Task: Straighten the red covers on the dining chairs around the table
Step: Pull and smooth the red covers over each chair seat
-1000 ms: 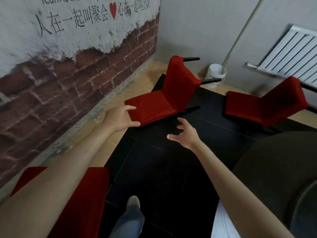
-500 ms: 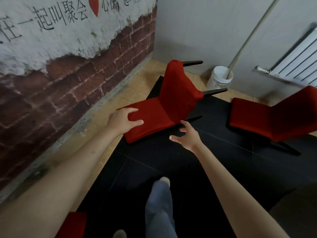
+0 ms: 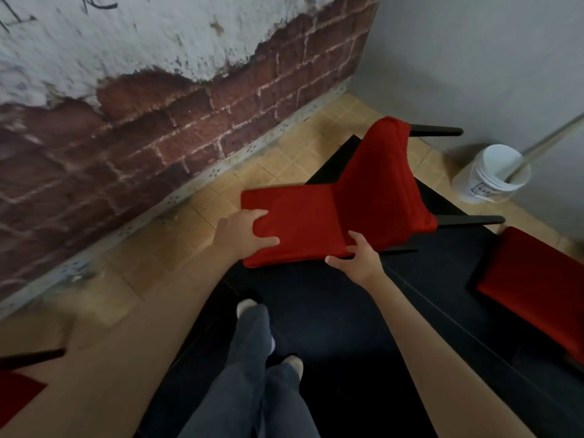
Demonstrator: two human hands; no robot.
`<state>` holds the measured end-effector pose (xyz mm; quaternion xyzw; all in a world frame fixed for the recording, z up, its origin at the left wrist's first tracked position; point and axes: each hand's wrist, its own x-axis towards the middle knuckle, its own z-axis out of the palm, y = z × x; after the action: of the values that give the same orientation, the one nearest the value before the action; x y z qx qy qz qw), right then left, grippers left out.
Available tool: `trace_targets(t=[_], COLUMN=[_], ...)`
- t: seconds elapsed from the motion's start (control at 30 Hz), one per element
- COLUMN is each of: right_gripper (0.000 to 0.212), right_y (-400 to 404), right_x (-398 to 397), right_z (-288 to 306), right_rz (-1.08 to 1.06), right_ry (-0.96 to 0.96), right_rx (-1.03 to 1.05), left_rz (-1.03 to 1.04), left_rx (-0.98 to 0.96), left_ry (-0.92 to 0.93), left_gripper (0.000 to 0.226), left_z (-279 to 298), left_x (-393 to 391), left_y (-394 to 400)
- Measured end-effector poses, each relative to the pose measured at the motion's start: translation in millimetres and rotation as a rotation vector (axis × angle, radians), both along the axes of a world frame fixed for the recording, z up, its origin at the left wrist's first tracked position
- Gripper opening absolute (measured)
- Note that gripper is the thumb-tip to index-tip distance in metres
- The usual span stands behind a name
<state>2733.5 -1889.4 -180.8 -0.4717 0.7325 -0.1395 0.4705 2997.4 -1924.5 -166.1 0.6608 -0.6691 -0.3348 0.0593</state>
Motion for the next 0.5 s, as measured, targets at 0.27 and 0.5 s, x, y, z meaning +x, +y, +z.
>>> trace_targets(t=[0.27, 0.5], right_gripper=[0.098, 0.098], right_y=[-86, -128], right_x=[6, 6], right_z=[-85, -188], right_rz=[0.032, 0.059], right_ry=[0.019, 0.035], right_rx=[0.105, 0.174], left_rz=[0.069, 0.109], left_rx=[0.152, 0.189], left_ry=[-0.011, -0.003], left_gripper=[0.084, 0.085], left_z=[-95, -185], left_x=[3, -7], left_y=[-70, -113])
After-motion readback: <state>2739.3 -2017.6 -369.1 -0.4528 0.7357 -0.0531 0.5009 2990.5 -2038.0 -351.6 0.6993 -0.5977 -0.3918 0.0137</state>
